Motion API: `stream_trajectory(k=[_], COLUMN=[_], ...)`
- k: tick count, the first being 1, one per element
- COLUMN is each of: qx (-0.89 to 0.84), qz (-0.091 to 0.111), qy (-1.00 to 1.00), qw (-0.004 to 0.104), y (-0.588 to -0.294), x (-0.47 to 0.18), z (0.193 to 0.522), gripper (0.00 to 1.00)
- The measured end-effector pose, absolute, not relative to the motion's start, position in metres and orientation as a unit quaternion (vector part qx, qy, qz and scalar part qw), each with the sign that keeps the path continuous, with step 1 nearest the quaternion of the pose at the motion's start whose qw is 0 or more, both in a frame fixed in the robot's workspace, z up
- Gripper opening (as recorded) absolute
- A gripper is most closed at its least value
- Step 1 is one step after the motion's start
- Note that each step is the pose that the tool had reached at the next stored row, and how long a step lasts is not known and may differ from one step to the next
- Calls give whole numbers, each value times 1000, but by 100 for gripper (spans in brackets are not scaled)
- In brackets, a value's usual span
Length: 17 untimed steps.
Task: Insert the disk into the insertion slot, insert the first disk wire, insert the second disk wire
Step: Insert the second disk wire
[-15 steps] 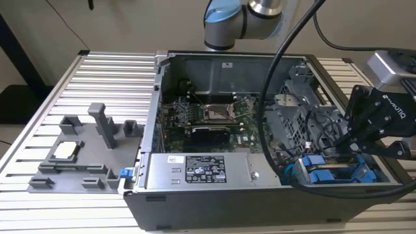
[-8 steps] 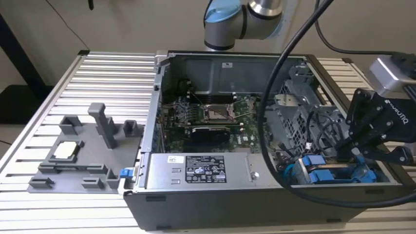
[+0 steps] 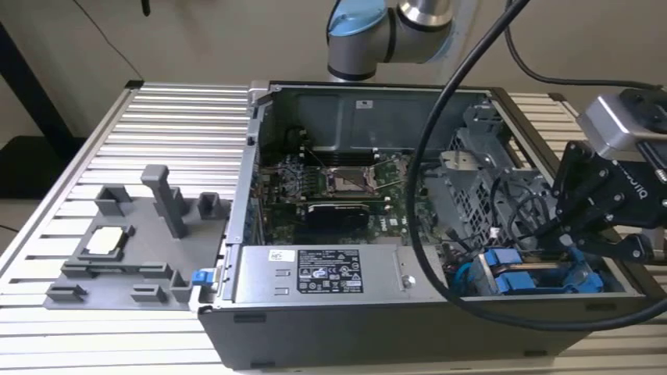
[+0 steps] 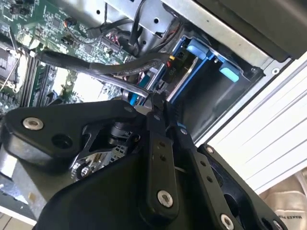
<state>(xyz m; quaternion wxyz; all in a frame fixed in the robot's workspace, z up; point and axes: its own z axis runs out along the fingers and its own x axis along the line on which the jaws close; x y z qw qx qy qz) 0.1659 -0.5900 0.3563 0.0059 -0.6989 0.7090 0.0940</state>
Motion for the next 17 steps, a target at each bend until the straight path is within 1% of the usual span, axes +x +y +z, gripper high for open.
stream_trajectory(k=[2,8,17], qx=[-699,-700,-700], qz=[94,88,90], qy=[709,709,708], qw=[6,14,19], y=[-590,-590,-589], x=[166,165,164], z=[356,349,344], gripper=[16,16,16])
